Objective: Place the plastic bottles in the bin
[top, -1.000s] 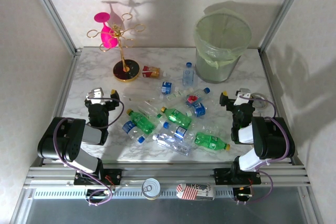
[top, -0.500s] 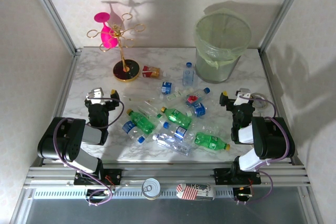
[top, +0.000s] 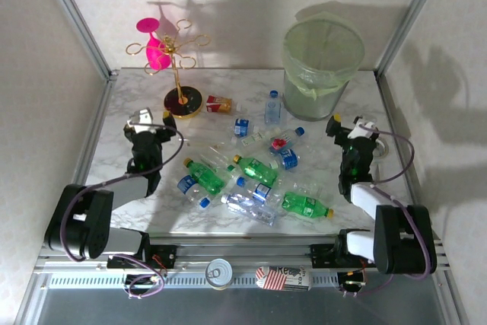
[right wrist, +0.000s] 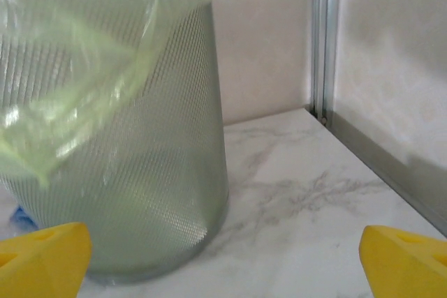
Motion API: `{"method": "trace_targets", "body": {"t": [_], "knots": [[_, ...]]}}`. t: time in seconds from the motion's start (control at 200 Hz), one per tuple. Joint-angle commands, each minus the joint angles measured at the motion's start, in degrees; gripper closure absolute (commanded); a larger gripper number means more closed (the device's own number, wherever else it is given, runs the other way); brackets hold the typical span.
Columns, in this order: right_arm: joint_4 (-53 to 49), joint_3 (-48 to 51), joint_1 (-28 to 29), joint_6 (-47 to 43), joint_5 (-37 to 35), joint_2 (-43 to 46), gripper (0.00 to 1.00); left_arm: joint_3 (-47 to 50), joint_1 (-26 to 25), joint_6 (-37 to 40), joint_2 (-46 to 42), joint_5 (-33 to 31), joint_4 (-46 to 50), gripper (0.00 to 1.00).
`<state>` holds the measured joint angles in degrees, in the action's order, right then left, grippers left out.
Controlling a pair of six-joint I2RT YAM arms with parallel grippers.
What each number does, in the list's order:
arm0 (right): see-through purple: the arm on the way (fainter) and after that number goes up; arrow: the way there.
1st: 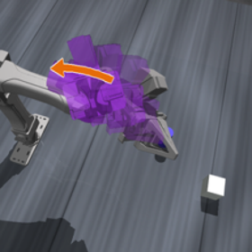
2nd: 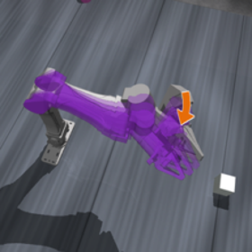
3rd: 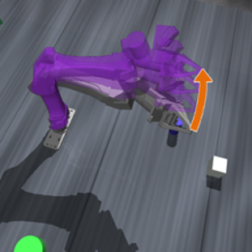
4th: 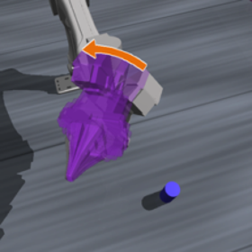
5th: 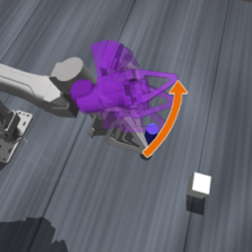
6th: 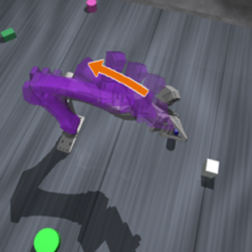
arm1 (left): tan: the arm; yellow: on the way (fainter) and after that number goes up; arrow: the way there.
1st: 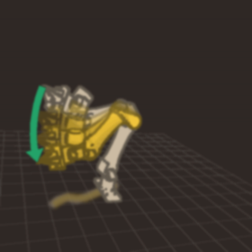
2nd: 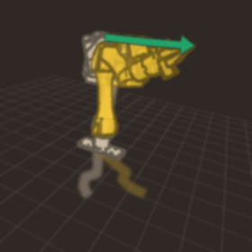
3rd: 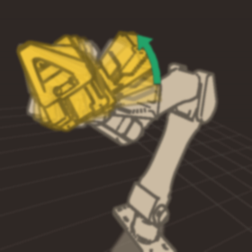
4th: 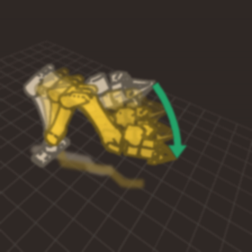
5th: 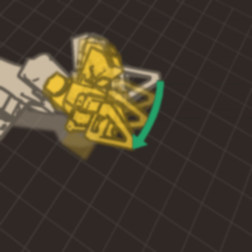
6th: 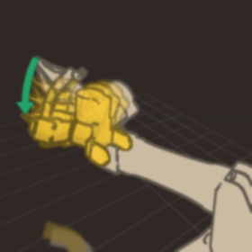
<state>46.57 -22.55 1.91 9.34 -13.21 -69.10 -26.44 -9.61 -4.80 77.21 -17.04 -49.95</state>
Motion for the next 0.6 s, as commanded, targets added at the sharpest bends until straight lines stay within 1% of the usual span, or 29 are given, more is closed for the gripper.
{"method": "trace_targets", "body": {"t": [0.0,0.05,0.125,0.215,0.3,0.366,0.431,0.516,0.596], "knots": [[-21.66,-6.27,0.52,7.57,-0.15,2.78,0.01,-4.35,-2.67,-4.37,-3.13,-2.3,13.35,0.01],[-29.12,-9.03,0.53,9.22,0.59,3.84,0.01,-5.67,-3.96,-7.17,-4.17,-2.1,15.69,0.01],[-39.44,-12.9,0.54,12.4,-1.46,4.64,0.01,-7.13,-5.41,-12.78,-5.58,-0.7,18.89,0.01],[-48.23,-16.39,0.49,14.84,-1.13,4.5,0.01,-6.61,-7.06,-19.69,-6.84,2.3,18.69,0.01],[-53.18,-19.11,0.5,13.9,4.78,2.89,0.01,-4.69,-9.14,-24.86,-7.07,5.53,14.92,0.01],[-56.4,-21.13,0.57,13.5,9.17,0.96,0.01,-3.91,-11.58,-28.18,-6.35,6.22,12.32,0.01],[-59.47,-23.05,0.57,13.56,13.33,-1.06,0.05,-4.35,-14.25,-29.41,-5.32,6.59,11.46,0.01],[-62.84,-24.79,1.1,13.23,21.47,-3.43,0.1,-5.66,-17.44,-29.4,-4.24,5.95,12.13,0.01],[-66.04,-25.97,3.02,16.3,23.8,-5.19,0.12,-6.28,-19.47,-29.64,-3.5,5.35,12.28,0.01]]}}
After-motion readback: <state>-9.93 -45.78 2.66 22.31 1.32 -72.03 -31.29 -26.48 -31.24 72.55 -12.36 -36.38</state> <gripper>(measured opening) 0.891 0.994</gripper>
